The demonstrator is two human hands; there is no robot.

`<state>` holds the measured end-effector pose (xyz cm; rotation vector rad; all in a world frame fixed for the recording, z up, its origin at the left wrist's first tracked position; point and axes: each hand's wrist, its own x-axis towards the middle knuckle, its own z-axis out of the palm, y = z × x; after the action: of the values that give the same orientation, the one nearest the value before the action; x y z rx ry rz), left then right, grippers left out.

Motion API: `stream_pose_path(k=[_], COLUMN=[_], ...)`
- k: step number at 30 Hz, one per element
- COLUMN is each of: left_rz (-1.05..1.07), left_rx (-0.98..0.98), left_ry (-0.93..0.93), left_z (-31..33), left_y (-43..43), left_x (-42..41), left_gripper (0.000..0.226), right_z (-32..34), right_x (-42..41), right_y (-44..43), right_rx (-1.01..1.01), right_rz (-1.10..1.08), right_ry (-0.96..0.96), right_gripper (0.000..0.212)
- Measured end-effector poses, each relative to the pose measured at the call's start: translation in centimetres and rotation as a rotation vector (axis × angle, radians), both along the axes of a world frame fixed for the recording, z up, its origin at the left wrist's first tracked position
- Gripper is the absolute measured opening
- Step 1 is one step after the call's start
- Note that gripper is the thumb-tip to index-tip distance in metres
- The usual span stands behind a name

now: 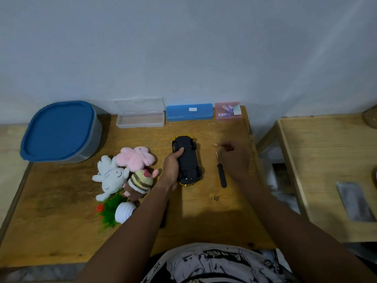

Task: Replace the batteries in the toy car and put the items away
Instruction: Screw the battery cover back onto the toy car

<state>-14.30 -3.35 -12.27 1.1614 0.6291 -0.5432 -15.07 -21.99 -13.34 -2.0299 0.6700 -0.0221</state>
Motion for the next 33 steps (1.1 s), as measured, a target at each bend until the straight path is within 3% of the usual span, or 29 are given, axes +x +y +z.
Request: stream_pose_path(k=[8,15,19,25,33], left_rz=[0.028,-0.062,-0.065,-0.081,-0.073], left_rx=[-0.025,0.044,0.056,0.047,0.048], left_ry=[0.004,-0.001,-0.027,-0.052,-0.064], left_z=[-1.1,-1.6,-1.8,-1.7,-1.6], left_y=[0.6,-0.3,-0.3,-0.3,-0.4], left_x=[-0.2,-0.7,-0.8,-1.0,-1.4], left_gripper=[0.032,0.031,0.020,0.024,0.029], right_z=[-1.2,-1.7,-1.9,-2.1,-3.1], right_x=[0.1,-1.9,-2.4,-2.8,-3.1], right_y=[-0.8,-1.0,-1.2,-1.0,-0.8], right_rx=[-0.130,-0.483,-0.593,-0.676,-0.742], right_rz=[0.174,0.472,0.502,0.525,0.556], right_ry=[0.051,0.034,-0.002,-0.102,-0.168], right_gripper=[0.012,0.011,0.018,0.004,0.013])
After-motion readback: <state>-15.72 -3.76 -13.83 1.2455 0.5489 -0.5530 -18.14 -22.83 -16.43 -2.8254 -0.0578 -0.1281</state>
